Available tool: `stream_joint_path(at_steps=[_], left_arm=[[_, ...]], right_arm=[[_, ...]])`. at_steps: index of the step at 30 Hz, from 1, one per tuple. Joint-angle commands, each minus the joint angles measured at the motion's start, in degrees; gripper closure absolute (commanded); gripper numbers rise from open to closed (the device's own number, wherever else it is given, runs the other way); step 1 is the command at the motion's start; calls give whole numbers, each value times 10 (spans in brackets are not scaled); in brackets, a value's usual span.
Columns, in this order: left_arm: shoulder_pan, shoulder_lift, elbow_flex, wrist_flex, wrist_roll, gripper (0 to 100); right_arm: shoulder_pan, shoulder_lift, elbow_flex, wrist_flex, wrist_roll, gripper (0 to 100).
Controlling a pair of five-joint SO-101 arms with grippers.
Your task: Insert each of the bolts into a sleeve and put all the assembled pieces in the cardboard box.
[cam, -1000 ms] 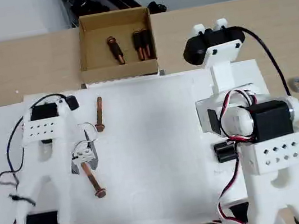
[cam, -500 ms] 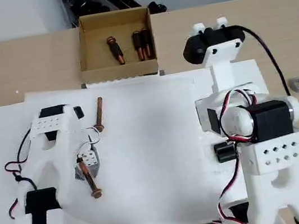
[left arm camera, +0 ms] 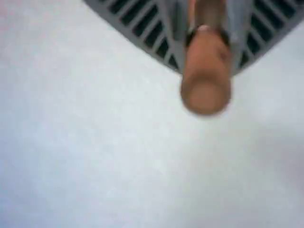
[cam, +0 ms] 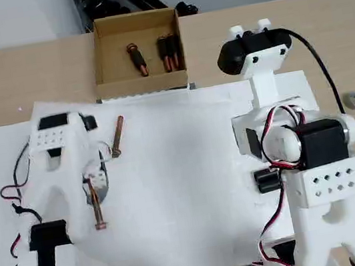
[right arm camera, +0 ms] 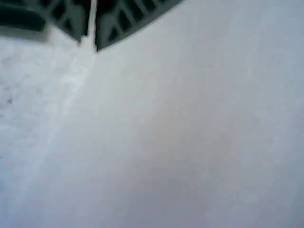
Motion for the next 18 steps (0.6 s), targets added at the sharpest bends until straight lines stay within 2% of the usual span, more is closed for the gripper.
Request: stream_joint_path(at_steps=[1,7,13,16,18], left_arm=[[4,-94,-86,31,-56,995],[23,-247,-106,29,-264,995],[3,-252,-138,30,-451,995],[-9,-227,-140,29,-509,995],[-15,-205,-143,20,-510,995]], right_arm=[[7,-13,-2,-10,1,995],[7,-13,-2,-9,1,995],[7,-8,-2,-10,0,995],[7,-9,-2,-10,0,995],[7,-11,-2,-7,1,995]])
